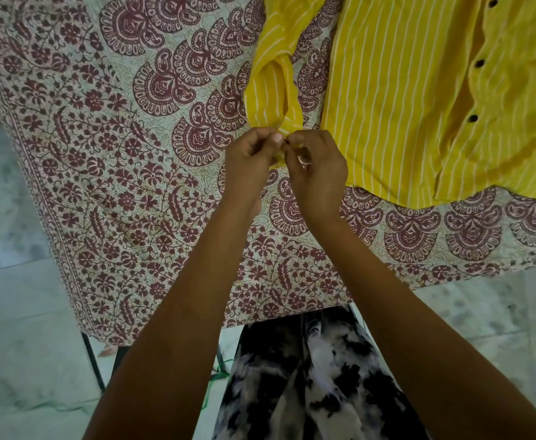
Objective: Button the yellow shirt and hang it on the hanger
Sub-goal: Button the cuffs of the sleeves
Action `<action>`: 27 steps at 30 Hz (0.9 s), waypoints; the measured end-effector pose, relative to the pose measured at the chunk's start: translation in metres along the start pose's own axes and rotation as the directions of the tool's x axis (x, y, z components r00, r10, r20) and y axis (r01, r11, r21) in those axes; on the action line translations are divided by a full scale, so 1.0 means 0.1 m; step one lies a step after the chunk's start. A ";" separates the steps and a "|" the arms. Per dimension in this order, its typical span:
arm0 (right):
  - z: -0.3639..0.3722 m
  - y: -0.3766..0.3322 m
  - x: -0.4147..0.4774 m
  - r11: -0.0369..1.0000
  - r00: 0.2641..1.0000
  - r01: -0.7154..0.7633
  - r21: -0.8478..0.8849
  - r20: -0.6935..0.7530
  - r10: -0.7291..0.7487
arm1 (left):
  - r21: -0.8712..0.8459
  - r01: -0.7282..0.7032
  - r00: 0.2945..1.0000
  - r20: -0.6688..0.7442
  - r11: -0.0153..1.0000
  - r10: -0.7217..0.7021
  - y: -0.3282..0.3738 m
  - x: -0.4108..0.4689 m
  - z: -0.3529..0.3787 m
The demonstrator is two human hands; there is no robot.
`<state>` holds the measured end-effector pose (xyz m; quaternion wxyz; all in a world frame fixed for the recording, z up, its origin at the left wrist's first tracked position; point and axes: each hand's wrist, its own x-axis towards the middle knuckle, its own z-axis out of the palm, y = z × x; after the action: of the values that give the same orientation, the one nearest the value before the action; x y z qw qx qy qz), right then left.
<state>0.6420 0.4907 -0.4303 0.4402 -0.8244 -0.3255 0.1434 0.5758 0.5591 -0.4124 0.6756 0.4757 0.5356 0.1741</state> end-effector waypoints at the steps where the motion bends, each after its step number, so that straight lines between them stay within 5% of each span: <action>1: 0.00 0.00 -0.01 1.000 1.000 0.017 -0.004 0.003 -0.017 | 0.009 -0.021 1.000 -0.012 1.000 0.021 0.00 0.00 0.00; 8: 0.00 -0.02 0.09 0.990 0.996 -0.072 0.118 0.063 0.064 | 0.125 -0.168 0.976 -0.117 0.978 0.183 0.01 0.03 0.01; 15: -0.02 0.02 0.12 0.950 0.976 -0.192 0.247 0.150 0.158 | 0.054 -0.083 0.989 -0.116 0.995 0.089 -0.04 0.08 0.03; 18: -0.05 0.07 0.16 0.745 0.878 -0.473 0.471 0.328 0.350 | 0.043 -0.049 0.992 -0.112 0.998 0.053 -0.09 0.06 0.04; 20: -0.10 0.11 0.17 0.520 0.730 -0.682 0.515 0.525 0.437 | 0.231 -0.178 0.978 -0.068 0.956 0.199 -0.15 0.06 0.00; 24: -0.16 0.16 0.20 0.368 0.566 -0.823 0.434 0.688 0.455 | 0.662 -0.549 0.797 0.232 0.510 0.558 -0.26 0.10 -0.08; 25: -0.16 0.16 0.21 0.331 0.551 -0.834 0.441 0.696 0.461 | 0.692 -0.539 0.789 0.216 0.480 0.575 -0.29 0.11 -0.11; 27: -0.17 0.16 0.25 0.259 0.536 -0.843 0.471 0.700 0.471 | 0.673 -0.446 0.814 0.031 0.590 0.580 -0.33 0.11 -0.16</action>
<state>0.6761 0.4900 -0.4326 0.5587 -0.5492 0.0730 0.6172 0.5562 0.5588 -0.4460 0.3315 0.7952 0.4627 0.2091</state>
